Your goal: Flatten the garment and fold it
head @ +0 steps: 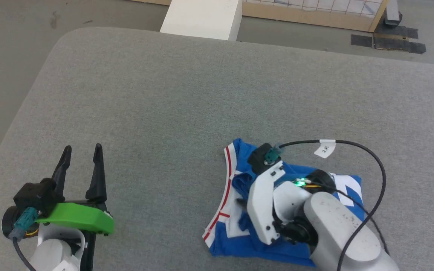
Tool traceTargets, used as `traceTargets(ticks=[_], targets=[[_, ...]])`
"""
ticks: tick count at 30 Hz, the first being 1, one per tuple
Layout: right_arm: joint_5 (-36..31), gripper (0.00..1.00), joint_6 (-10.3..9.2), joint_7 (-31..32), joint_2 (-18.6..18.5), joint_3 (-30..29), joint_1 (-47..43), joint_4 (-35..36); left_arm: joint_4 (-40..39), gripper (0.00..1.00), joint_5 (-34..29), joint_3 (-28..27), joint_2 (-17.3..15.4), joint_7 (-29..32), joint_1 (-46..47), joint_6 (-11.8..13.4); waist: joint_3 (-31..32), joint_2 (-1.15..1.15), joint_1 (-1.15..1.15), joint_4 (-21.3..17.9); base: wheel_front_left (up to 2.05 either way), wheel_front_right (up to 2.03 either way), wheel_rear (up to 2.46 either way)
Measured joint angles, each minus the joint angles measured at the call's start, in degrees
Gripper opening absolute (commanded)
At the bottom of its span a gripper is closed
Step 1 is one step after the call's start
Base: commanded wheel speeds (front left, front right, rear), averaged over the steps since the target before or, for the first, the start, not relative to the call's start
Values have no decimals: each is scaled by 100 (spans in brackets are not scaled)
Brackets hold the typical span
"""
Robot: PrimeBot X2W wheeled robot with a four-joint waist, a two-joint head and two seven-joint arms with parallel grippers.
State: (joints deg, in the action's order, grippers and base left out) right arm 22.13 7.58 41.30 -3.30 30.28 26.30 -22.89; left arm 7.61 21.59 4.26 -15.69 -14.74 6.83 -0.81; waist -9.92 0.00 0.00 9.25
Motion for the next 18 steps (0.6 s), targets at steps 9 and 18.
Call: traceTargets(ticks=[9,18], targets=[[1459,100,0,-903,58,498,369,800,14,100,-1,-79,11,0,-19,-18,154,0,0,-317,0,0,0],[10,100,-1,-793,-568,-1248,-334,1285,-145,100,-2,-187,-9,0,-199,37,369,0,0,-805,0,0,0]])
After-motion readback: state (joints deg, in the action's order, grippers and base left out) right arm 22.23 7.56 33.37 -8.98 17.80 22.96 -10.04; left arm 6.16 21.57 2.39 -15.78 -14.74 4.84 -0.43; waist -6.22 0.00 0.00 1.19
